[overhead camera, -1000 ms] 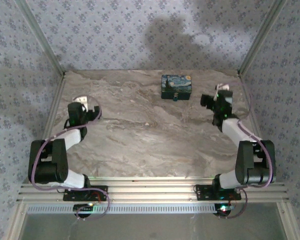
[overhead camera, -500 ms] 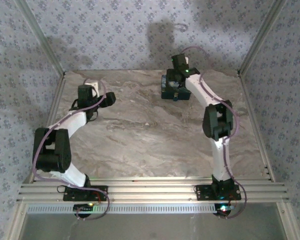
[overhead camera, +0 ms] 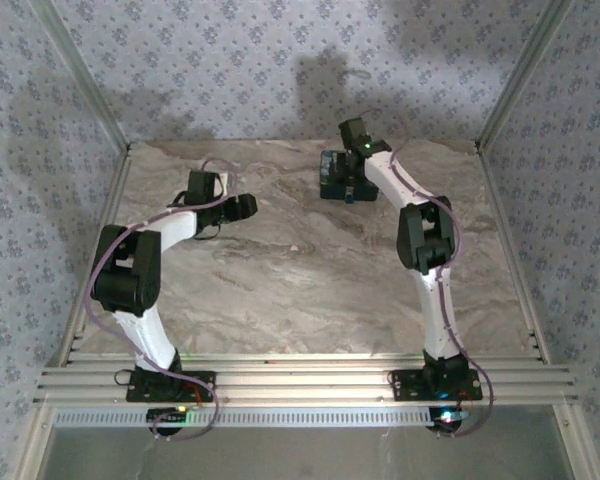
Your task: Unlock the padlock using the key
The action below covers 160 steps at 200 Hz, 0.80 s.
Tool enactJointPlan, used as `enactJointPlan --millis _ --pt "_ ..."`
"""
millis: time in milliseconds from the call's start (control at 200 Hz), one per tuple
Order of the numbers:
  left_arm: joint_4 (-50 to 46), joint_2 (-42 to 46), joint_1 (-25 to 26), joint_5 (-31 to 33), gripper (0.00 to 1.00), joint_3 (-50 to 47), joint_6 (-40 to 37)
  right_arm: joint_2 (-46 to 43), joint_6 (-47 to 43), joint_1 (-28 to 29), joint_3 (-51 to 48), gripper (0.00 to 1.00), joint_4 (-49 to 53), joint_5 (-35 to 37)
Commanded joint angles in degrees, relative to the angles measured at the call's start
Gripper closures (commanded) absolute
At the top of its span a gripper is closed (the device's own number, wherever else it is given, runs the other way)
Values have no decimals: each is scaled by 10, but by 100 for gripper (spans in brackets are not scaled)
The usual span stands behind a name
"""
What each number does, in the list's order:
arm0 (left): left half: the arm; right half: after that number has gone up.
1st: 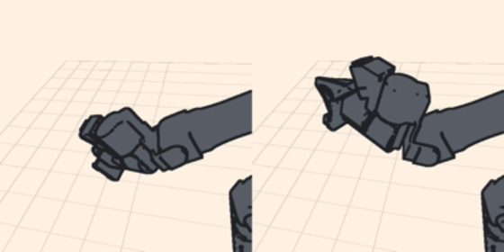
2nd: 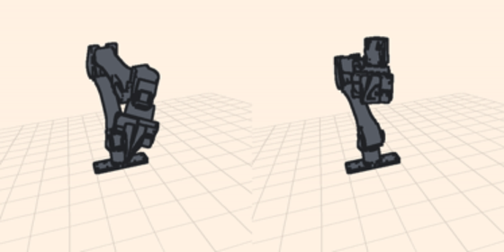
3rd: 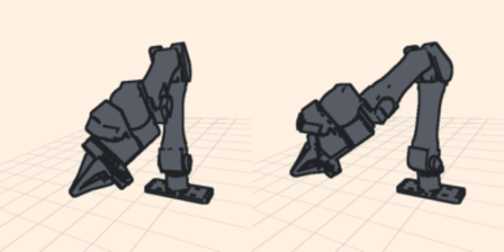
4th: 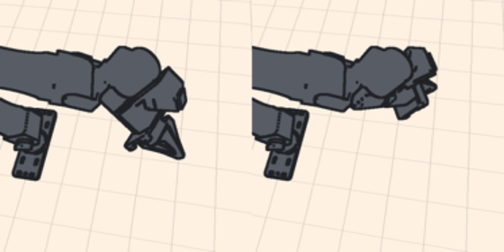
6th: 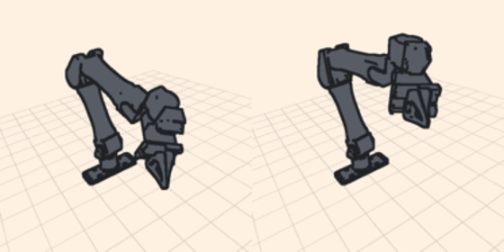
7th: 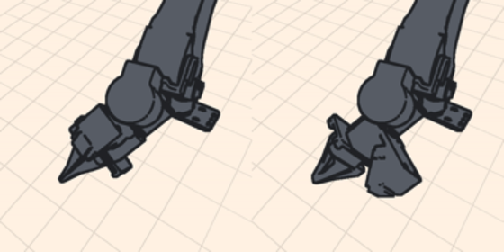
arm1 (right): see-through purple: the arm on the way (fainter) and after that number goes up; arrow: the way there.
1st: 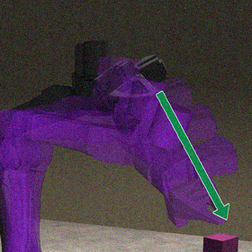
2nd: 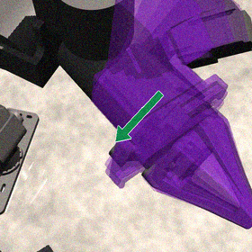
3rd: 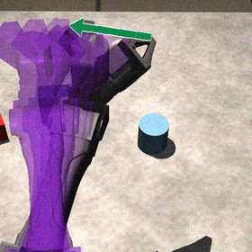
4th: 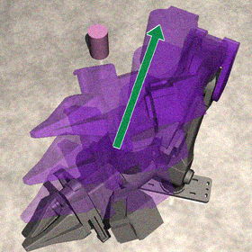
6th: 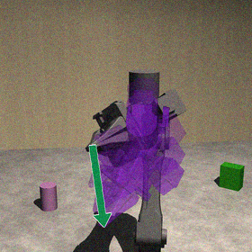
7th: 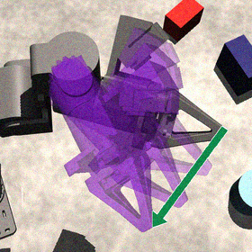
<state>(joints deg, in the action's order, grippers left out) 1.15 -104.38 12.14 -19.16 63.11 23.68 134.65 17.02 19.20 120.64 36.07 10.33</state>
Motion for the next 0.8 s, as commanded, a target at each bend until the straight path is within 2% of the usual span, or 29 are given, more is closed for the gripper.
enactJointPlan --millis 0,245,515,645,794 --pt "-12 -4 5 -22 23 15 16 -21 -2 11 -78 68 13 -73" --pt "-21 23 15 -23 25 -5 25 -78 -13 45 -197 76 -14 -126" --pt "-42 67 38 -16 26 -25 28 -168 -41 105 -271 78 -35 -121" --pt "-48 78 50 -17 27 -19 33 -222 -27 112 -275 76 -19 -111" --pt "-59 69 59 -22 30 8 32 -286 40 97 -311 66 -5 -83"
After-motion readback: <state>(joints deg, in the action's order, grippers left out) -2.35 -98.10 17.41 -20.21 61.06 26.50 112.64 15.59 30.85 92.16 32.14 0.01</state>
